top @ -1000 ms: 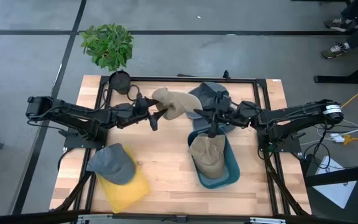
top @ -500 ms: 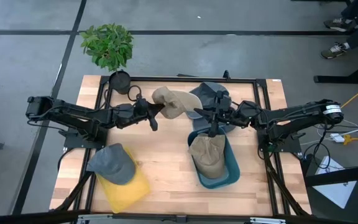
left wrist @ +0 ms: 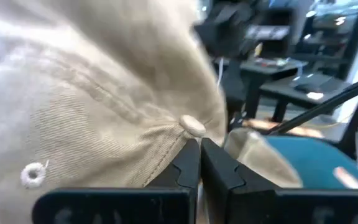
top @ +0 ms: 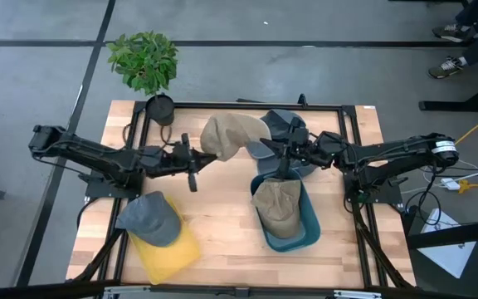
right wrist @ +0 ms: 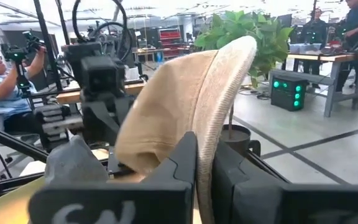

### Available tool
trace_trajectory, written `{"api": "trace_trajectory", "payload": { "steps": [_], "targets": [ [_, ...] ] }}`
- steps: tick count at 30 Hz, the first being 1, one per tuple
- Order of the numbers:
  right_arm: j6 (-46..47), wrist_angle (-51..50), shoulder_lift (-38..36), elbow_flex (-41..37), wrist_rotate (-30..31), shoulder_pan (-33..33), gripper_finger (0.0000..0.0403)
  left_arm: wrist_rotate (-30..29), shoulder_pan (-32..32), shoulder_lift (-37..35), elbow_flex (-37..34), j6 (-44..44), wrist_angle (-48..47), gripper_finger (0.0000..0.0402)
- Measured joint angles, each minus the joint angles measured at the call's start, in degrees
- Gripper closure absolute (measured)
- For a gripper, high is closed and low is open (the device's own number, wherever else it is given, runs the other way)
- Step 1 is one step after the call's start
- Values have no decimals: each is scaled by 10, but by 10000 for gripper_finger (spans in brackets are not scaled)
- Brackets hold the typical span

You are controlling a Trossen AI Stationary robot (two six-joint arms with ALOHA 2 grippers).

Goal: Pick & Place hat
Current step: Put the brown cap into the blue bin

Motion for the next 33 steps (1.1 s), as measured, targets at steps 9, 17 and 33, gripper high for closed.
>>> {"api": "trace_trajectory", "payload": {
  "steps": [9,17,33],
  "targets": [
    [-1,1,0,1,-6,-4,381,-44,-76,-91,0,34,-87,399],
    [11,-1,0,1,-38,-16,381,-64,-133,-126,0,34,-155,394],
    [23,-14,1,0,12,-23,378,-207,-142,-123,0,-14,-165,243]
  ]
}}
